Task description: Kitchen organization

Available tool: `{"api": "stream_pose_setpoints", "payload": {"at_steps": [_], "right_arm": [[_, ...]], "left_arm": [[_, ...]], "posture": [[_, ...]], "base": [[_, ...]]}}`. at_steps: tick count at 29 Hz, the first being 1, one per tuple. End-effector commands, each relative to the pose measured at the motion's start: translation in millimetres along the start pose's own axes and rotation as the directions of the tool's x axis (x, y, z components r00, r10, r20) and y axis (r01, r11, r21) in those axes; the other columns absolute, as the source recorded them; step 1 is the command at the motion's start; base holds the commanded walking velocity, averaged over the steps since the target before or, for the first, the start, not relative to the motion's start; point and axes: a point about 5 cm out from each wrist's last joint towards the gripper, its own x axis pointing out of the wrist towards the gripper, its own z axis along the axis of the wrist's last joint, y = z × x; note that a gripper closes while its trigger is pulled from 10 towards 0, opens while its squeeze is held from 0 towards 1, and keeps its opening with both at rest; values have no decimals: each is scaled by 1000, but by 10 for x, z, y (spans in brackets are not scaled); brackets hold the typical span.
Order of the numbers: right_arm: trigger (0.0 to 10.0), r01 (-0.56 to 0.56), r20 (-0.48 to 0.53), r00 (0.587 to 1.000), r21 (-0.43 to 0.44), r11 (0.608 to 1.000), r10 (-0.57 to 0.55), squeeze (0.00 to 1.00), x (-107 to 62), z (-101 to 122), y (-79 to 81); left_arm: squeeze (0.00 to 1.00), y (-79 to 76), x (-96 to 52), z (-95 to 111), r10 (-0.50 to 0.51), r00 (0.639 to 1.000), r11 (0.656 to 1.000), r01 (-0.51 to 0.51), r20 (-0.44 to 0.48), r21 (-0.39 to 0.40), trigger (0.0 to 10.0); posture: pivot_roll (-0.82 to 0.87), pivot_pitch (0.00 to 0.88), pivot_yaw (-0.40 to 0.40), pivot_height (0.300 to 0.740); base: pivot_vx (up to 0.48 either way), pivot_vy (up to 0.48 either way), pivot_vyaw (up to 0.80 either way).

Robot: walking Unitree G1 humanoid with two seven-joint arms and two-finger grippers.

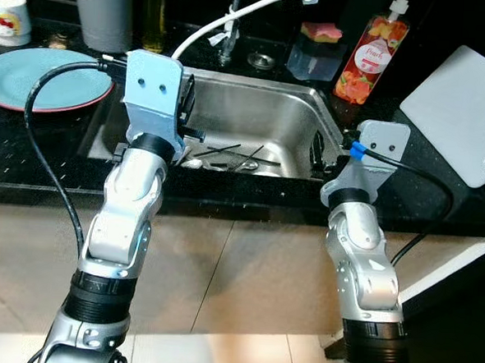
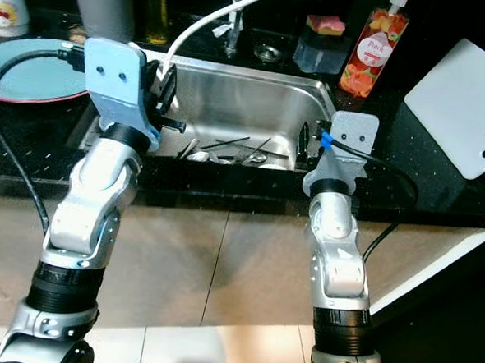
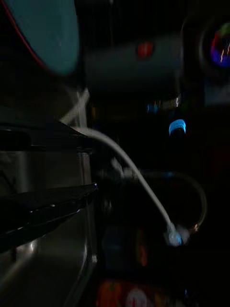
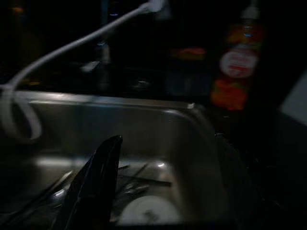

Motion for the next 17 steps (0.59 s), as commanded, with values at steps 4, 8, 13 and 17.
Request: {"api": "stream_pose_setpoints", "payload": {"at_steps": [4,8,13,17], "right_arm": [[10000,28,-23,999,-1,1000,-28,0,-11,-43,-79],[10000,30,-23,999,-1,1000,-30,0,-13,-46,-78],[10000,30,-26,999,0,1000,-30,0,-18,-55,-78],[10000,31,-25,999,0,1000,-31,0,-18,-55,-76]], "left_arm": [[0,-53,-4,34,-19,1000,1000,18,11,2,10000],[0,-54,-3,34,-20,1000,1000,20,10,0,10000],[0,-53,-4,32,-18,1000,1000,18,8,-2,10000],[0,-53,-8,21,-19,1000,1000,19,-2,-2,10000]], "posture": [[192,16,-133,740],[192,19,-131,740],[196,20,-130,740],[196,22,-129,740]], "base": [[-390,0,0],[-388,0,0],[-149,0,0],[0,0,0]]}}
